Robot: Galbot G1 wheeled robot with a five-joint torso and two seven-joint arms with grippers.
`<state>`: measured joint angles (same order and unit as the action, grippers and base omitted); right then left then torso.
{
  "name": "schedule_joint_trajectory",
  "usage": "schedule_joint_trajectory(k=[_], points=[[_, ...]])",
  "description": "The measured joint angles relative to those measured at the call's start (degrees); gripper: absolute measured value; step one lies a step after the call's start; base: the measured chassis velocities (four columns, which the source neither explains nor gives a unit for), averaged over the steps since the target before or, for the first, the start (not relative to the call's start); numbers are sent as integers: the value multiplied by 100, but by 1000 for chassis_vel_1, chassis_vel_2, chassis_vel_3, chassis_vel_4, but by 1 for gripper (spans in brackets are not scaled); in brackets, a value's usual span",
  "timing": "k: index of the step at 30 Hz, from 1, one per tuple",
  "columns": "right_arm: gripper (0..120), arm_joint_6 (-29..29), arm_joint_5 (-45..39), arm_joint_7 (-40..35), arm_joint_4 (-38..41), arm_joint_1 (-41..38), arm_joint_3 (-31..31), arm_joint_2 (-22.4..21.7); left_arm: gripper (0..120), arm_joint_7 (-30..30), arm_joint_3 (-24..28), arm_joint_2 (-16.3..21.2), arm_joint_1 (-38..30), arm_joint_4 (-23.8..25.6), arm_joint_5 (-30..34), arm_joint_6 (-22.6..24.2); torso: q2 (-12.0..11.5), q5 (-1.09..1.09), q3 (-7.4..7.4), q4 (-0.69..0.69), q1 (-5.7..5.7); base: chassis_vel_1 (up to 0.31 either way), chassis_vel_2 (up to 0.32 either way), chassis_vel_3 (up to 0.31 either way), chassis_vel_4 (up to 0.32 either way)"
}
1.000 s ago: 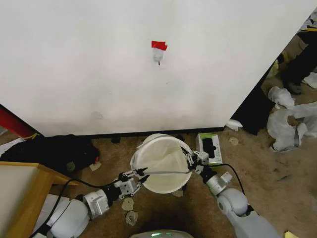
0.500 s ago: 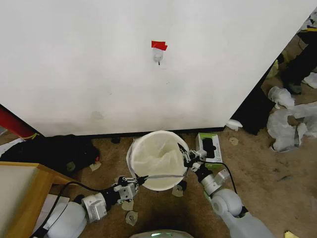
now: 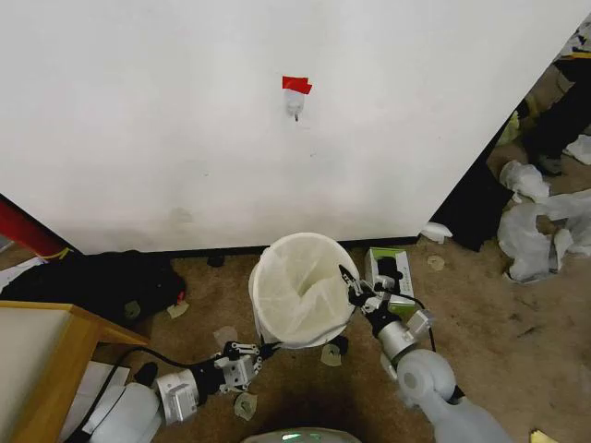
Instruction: Place the garbage bag over the trash bin.
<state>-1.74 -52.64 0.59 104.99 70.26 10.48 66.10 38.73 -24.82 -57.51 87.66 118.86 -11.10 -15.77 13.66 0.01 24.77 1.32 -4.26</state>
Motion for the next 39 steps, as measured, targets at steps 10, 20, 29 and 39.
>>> schedule_joint_trajectory(k=[10,20,29,39], points=[[1,-9,-261,-391,54,-83,-260,246,0,216,35,-233,-37,-30,-118,-359,0,0,0,0,0,0,0,0,0],[1,-48,-165,-373,-13,-126,-218,264,0,324,-171,-35,-199,-244,-567,-723,0,-1,0,1,0,0,0,0,0],[1,-46,-355,-372,38,-115,-92,232,0,434,-71,78,-361,-618,-277,-1134,0,-2,0,1,0,0,0,0,0],[1,-20,-587,-456,199,-82,-123,341,0,63,30,0,-662,-1358,-700,-1796,0,-1,0,0,0,0,0,0,0]])
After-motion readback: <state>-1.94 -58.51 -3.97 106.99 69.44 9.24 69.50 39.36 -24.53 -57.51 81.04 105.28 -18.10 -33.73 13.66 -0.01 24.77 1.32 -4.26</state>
